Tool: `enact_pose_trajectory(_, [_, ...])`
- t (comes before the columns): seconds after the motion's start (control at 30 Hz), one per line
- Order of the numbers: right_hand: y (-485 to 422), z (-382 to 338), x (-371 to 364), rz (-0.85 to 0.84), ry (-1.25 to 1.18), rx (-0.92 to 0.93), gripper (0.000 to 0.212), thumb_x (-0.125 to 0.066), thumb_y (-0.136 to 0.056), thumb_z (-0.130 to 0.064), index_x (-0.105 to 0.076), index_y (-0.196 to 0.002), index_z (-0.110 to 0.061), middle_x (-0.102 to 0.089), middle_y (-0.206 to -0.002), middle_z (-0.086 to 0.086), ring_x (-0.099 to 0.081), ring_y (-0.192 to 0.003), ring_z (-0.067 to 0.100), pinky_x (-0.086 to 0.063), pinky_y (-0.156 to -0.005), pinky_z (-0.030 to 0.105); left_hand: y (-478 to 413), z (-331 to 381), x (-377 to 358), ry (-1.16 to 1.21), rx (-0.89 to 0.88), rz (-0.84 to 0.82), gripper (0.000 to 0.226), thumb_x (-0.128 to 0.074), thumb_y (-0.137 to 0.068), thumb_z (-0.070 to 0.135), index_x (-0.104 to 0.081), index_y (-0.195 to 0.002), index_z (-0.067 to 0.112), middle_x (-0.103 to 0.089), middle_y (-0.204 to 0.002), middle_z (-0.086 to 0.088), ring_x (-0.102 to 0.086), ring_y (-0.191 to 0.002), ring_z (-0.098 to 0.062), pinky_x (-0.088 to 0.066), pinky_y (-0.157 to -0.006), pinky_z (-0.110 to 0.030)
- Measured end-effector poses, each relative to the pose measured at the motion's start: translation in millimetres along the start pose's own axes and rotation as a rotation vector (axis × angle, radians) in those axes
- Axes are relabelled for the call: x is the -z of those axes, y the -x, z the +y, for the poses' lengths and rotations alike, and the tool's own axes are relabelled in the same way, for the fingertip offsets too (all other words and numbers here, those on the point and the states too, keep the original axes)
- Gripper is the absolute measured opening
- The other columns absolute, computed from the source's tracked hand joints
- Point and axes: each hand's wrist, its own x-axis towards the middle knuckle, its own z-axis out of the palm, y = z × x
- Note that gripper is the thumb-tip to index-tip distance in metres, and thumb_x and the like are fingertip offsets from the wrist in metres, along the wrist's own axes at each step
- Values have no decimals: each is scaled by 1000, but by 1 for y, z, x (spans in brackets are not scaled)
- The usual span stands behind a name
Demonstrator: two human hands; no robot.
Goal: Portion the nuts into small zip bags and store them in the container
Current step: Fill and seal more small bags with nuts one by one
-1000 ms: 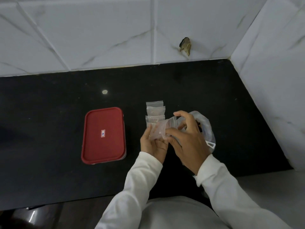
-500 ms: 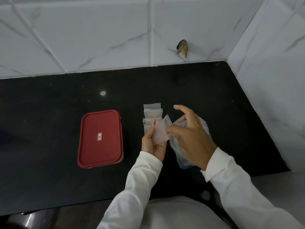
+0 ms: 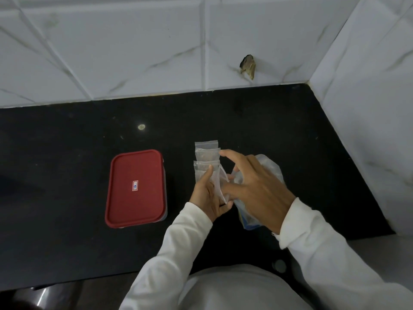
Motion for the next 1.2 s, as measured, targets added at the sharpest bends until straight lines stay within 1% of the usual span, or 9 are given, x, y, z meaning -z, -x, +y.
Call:
enact_pose_trajectory(0.1, [3, 2, 2, 7, 46, 94, 45, -64, -89, -27, -52, -131, -32, -50, -126, -4, -49, -87, -5, -37, -75, 0, -5, 0, 2, 137, 16, -32, 43, -50, -94, 51, -68, -99, 12, -71, -79, -4, -69, -62, -16, -54, -47, -22])
enact_pose_trajectory(0.2, [11, 12, 17, 180, 96, 217, 28, -58, -82, -11, -70, -106, -19, -47, -135, 7, -55, -93, 6, -48, -79, 15, -9, -2, 5, 231, 22, -6, 41, -52, -94, 45, -70, -92, 9, -69, -76, -6, -69, -61, -18, -54, -47, -22])
enact_pose_trajectory(0.3, [23, 35, 41, 560, 30, 82, 22, -61, -87, 4, -71, -99, -12, -52, -128, 6, -58, -94, 9, -49, -78, 17, -11, -4, 6, 277, 1, 13, 33, -58, -88, 40, -66, -89, 8, -65, -68, -4, -67, -58, -17, -55, -56, -22])
enact_pose_trajectory(0.37, [38, 60, 49, 626, 19, -60, 16, -61, -91, -4, -67, -103, -12, -58, -116, 8, -59, -90, 12, -47, -76, 12, -13, -5, 8, 284, 1, 0, 33, -62, -79, 40, -68, -89, 9, -64, -71, -4, -67, -59, -17, -54, -52, -23])
enact_pose_trajectory(0.53, [64, 119, 25, 346, 205, -179, 11, -67, -88, -13, -70, -98, -15, -65, -92, 2, -58, -80, 15, -48, -69, 27, -23, -12, 12, 258, 32, -20, 28, -57, -83, 39, -68, -84, 13, -62, -75, -2, -65, -59, -16, -52, -44, -22])
enact_pose_trajectory(0.73, [48, 145, -14, 59, 398, -264, 21, -57, -94, -33, -66, -110, -23, -59, -100, -1, -50, -97, 16, -45, -74, 28, -36, -26, 1, 249, 97, 77, 40, -46, -96, 44, -68, -82, 13, -65, -72, -3, -64, -55, -16, -51, -41, -23])
enact_pose_trajectory(0.9, [28, 151, -26, -59, 470, -328, 29, -54, -94, -42, -65, -116, -26, -57, -112, -2, -47, -103, 18, -48, -74, 30, -43, -35, -7, 259, 123, 104, 45, -44, -98, 45, -69, -79, 13, -62, -70, -1, -63, -54, -15, -50, -42, -22])
enact_pose_trajectory(1.07, [28, 153, -32, -70, 398, -369, 22, -61, -90, -33, -63, -111, -28, -61, -105, -3, -44, -100, 16, -46, -75, 29, -46, -42, -11, 244, 163, 160, 46, -41, -98, 49, -67, -80, 15, -62, -68, 0, -63, -54, -15, -51, -44, -22])
enact_pose_trajectory(1.2, [34, 160, -35, -40, 219, -412, 19, -67, -85, -36, -67, -104, -32, -61, -97, -6, -46, -97, 13, -40, -74, 25, -56, -55, -12, 274, 12, 272, 43, -35, -102, 43, -63, -86, 15, -68, -67, 1, -66, -53, -11, -54, -46, -22])
